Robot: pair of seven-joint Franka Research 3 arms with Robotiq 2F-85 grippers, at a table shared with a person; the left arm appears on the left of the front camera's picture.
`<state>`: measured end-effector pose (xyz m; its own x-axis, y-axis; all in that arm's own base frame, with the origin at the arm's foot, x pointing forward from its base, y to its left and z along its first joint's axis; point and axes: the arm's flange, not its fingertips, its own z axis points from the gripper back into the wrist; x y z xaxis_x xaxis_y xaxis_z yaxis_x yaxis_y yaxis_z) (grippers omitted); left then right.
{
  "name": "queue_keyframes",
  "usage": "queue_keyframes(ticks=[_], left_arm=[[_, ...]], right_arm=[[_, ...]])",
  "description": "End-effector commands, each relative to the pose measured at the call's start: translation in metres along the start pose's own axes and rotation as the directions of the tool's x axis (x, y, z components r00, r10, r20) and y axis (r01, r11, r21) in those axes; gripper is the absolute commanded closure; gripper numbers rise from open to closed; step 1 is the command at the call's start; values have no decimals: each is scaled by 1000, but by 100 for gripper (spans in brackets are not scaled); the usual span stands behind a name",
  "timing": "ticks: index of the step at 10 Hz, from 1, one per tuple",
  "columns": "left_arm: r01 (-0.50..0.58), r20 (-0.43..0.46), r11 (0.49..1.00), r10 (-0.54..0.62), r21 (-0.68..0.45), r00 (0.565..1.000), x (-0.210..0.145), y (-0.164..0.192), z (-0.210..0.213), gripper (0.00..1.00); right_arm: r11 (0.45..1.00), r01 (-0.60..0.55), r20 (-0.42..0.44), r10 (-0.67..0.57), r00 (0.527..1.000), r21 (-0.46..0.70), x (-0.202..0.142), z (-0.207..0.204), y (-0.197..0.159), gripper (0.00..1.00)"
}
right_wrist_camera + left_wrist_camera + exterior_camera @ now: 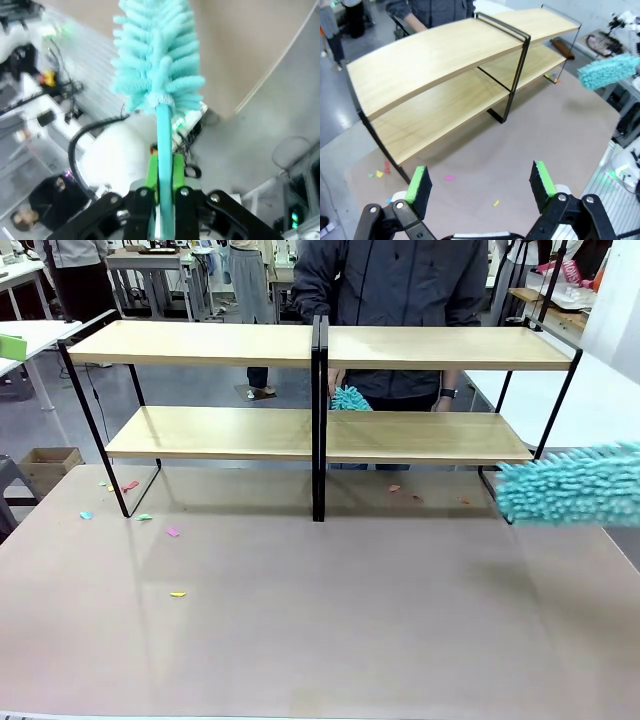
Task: Clean the shelves.
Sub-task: Clean another randomly selected level of the Shelf with the Duster.
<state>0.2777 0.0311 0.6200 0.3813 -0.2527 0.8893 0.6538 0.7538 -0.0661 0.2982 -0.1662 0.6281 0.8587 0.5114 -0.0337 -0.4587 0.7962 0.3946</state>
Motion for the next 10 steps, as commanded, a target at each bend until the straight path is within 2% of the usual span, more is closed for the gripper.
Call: queue_keyframes(ticks=[1, 2, 3, 4, 5, 10], left_arm=[[-1, 6, 1000, 1, -10, 1000, 0, 1, -1, 0], [-1, 6, 1000, 1, -10, 1000, 0, 1, -1, 0], [-1, 6, 1000, 1, -10, 1000, 0, 1, -1, 0], [-1, 6, 1000, 1, -10, 1000, 0, 1, -1, 0], [-1, 6, 1000, 1, -10, 1000, 0, 1, -1, 0], [-1, 6, 1000, 1, -10, 1000, 0, 1, -1, 0]], right_arm=[[997, -6, -151, -7, 988, -82, 21, 55, -9, 87], [998, -3, -169, -9, 986, -70, 20, 67, -7, 87], [999, 1, -151, -8, 989, -49, 19, 74, -5, 87], [999, 38, -68, -40, 997, -35, 17, 75, -5, 87], [997, 23, -143, -33, 989, -73, 40, 28, 0, 87], [997, 23, -143, -33, 989, -73, 40, 28, 0, 87]])
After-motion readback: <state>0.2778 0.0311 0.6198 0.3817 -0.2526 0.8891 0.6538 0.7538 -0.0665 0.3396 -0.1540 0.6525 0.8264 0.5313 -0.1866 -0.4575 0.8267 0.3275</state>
